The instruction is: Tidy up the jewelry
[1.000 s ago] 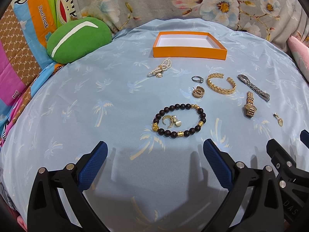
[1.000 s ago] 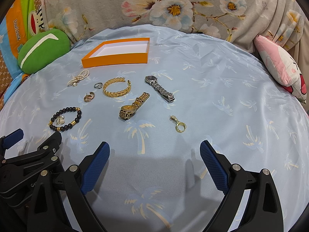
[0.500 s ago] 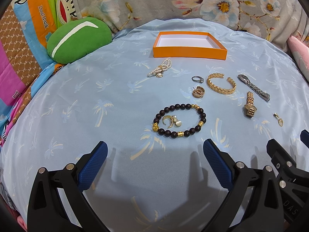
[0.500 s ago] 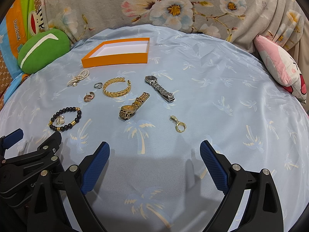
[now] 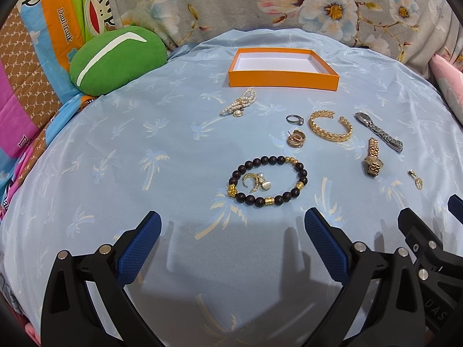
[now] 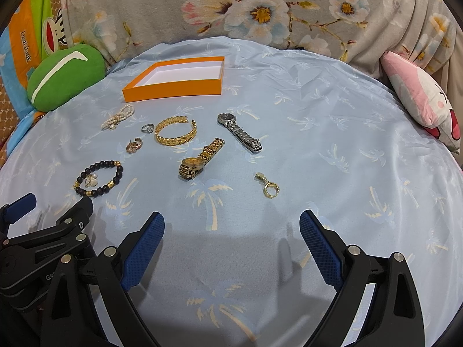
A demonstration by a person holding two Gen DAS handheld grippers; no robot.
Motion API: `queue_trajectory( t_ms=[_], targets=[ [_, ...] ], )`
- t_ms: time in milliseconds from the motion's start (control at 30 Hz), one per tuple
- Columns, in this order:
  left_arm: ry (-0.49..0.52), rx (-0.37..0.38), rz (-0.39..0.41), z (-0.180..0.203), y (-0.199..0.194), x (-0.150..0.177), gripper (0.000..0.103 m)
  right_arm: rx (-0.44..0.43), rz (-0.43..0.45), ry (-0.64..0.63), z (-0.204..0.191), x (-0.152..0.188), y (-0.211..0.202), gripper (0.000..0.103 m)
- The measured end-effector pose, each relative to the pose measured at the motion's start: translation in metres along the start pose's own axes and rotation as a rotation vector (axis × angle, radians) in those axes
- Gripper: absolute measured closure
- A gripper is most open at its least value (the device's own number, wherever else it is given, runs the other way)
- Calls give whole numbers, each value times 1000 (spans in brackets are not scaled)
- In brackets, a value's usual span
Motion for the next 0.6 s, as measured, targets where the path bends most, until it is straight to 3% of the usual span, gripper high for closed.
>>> queue_trajectory(
  t_ms=[300, 467, 600],
  targets=[
    [-1, 43, -7, 0, 3, -3, 6, -39, -24, 15, 0, -2, 6, 10],
    [-2, 66, -8, -1, 9, -7, 6, -18, -8, -8, 5, -15, 14, 12],
    [-18, 80, -7, -3, 14, -12, 6, -20, 5, -6, 14, -33, 26, 23]
  ],
)
Point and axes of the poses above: each gripper's, at about its wrist camera, not at the fingertips, and y roughly the way its jaws point, z to its right, x to its underside, the point moved 3 cm from there along y, roughly the way its jaws point, and after that the axes turned 12 degrees about x, right-handed, at the moved point
